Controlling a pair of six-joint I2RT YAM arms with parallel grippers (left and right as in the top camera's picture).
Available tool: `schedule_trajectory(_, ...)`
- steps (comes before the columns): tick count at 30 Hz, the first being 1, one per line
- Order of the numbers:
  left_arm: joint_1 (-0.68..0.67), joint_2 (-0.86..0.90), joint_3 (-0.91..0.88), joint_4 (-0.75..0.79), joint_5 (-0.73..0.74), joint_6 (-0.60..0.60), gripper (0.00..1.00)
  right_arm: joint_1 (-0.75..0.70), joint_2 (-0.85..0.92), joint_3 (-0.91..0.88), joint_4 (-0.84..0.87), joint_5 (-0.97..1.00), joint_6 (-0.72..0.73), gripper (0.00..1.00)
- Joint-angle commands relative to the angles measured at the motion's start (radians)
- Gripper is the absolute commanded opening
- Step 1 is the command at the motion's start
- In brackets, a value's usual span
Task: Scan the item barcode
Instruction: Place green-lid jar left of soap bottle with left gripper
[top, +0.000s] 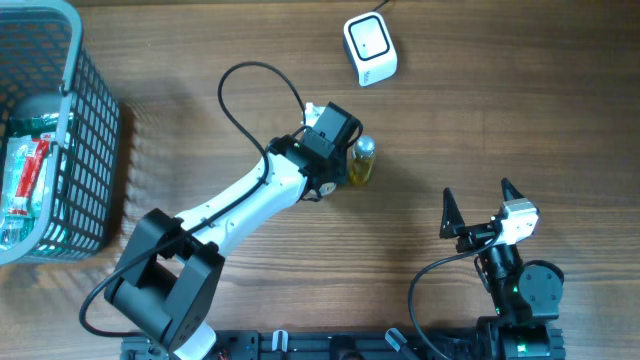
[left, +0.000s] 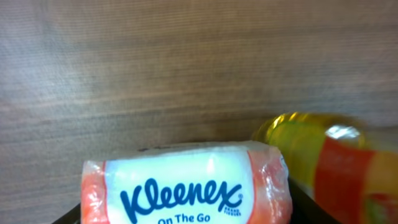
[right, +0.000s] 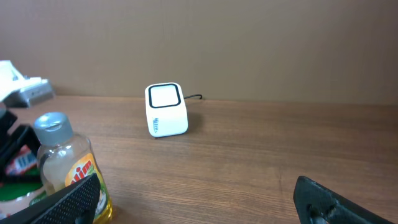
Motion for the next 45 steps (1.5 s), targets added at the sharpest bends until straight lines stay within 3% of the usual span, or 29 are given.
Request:
schedule_trajectory(1,0.006,0.000,-0.018,0.014,0.006,-0.012,0.66,-0.005,-0.002,-0.001,0.004,0.002,-0.003,1.00)
schedule_trajectory(2,0.006,0.000,-0.018,0.018,0.008,-0.012,0.75,-0.005,-0.002,-0.001,0.004,0.002,-0.003,1.00)
schedule_trajectory(7,0.007,-0.006,-0.015,0.018,0.024,-0.011,0.92,-0.005,-0.002,-0.001,0.004,0.002,-0.003,1.00)
schedule_trajectory(12,0.028,-0.090,-0.014,0.018,0.024,-0.011,1.00,-0.005,-0.002,-0.001,0.004,0.002,-0.003,1.00)
schedule_trajectory(17,0.040,-0.177,-0.014,0.002,0.023,0.024,0.97,-0.005,-0.002,-0.001,0.004,0.002,-0.003,1.00)
schedule_trajectory(24,0.040,-0.166,-0.017,-0.083,0.022,0.044,0.91,-0.005,-0.002,-0.001,0.004,0.002,-0.003,1.00)
schedule_trajectory(28,0.039,-0.149,-0.039,-0.092,0.074,0.044,0.81,-0.005,-0.002,-0.001,0.004,0.002,-0.003,1.00)
schedule_trajectory(29,0.039,-0.146,-0.049,-0.086,0.077,0.044,0.73,-0.005,-0.002,-0.001,0.004,0.002,-0.003,1.00)
schedule_trajectory(31,0.039,-0.143,-0.050,-0.083,0.077,0.044,0.68,-0.005,-0.002,-0.001,0.004,0.002,-0.003,1.00)
schedule_trajectory(45,0.040,-0.104,-0.048,-0.044,0.077,0.044,0.66,-0.005,-0.002,-0.001,0.004,0.002,-0.003,1.00)
